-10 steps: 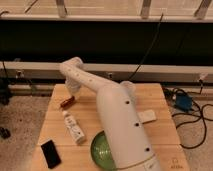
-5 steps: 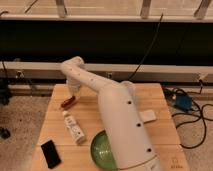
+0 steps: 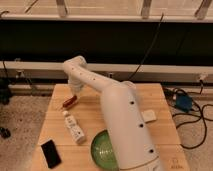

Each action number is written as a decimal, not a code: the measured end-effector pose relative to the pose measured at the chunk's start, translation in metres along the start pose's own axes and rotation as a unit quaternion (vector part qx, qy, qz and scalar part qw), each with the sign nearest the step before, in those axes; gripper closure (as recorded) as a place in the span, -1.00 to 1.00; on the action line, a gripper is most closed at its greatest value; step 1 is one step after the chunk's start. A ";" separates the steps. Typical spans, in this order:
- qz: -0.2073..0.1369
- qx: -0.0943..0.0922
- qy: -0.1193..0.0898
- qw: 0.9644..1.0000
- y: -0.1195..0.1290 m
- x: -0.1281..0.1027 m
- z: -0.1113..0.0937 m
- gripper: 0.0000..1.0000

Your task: Drag the pepper across the table

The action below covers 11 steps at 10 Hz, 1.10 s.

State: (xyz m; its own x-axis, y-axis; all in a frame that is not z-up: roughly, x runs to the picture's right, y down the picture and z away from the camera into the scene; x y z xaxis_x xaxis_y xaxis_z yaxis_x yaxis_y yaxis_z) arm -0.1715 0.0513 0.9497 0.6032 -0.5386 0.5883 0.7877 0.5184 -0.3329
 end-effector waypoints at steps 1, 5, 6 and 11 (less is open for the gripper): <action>0.002 -0.001 0.000 1.000 0.007 0.005 -0.001 1.00; 0.005 0.003 0.002 1.000 0.014 0.008 -0.004 1.00; 0.008 0.003 0.002 1.000 0.019 0.012 -0.005 1.00; 0.014 0.006 0.003 1.000 0.034 0.025 -0.008 1.00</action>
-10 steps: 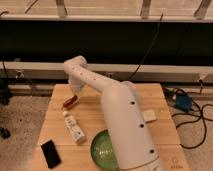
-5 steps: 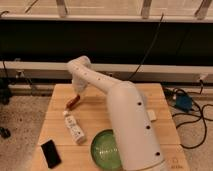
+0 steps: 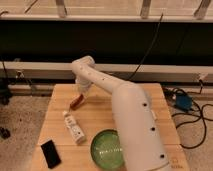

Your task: Drag the pepper across the table

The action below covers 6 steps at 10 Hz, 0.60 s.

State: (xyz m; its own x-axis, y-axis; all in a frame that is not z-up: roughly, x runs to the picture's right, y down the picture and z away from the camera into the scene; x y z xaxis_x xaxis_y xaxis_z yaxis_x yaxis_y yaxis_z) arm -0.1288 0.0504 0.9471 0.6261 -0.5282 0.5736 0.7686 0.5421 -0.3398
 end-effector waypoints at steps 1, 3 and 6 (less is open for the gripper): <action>0.000 0.000 0.000 1.000 0.001 0.000 0.000 1.00; 0.001 0.001 0.000 1.000 0.005 0.004 0.000 1.00; 0.001 0.002 0.001 1.000 0.009 0.007 0.000 1.00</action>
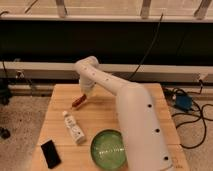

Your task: Drag the pepper across the table

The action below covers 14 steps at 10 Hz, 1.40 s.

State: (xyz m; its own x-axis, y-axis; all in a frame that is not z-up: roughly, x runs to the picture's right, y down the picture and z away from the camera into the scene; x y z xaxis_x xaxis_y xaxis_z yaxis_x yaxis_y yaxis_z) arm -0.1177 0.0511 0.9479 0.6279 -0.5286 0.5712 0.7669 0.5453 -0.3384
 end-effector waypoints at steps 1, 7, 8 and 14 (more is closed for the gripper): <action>0.001 0.000 0.001 1.000 0.003 0.002 0.000 1.00; 0.000 -0.001 0.001 1.000 0.025 0.011 -0.002 1.00; 0.003 -0.002 0.003 1.000 0.034 0.017 -0.003 1.00; -0.004 -0.003 0.002 1.000 0.040 0.021 -0.003 1.00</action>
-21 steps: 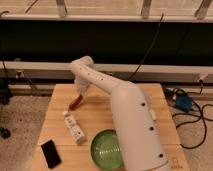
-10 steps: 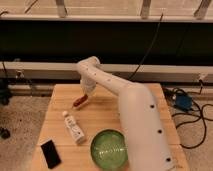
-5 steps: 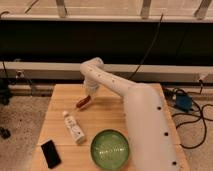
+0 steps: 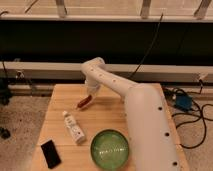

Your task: Drag the pepper across the table

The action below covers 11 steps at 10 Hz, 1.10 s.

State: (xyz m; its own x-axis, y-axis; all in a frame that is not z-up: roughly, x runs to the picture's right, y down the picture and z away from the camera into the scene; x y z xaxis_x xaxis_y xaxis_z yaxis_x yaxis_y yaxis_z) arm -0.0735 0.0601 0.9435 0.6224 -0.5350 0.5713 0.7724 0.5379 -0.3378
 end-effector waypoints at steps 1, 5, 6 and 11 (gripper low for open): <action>0.001 -0.001 0.001 1.000 0.008 0.006 -0.002 1.00; -0.002 -0.001 0.001 1.000 0.010 0.005 -0.002 1.00; -0.001 -0.001 0.001 1.000 0.015 0.007 -0.003 1.00; 0.000 0.000 0.003 1.000 0.034 0.015 -0.006 1.00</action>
State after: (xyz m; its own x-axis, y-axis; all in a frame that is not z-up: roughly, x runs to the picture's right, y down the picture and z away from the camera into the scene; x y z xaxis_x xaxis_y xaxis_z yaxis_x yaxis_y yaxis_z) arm -0.0366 0.0664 0.9359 0.6237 -0.5382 0.5669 0.7720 0.5379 -0.3386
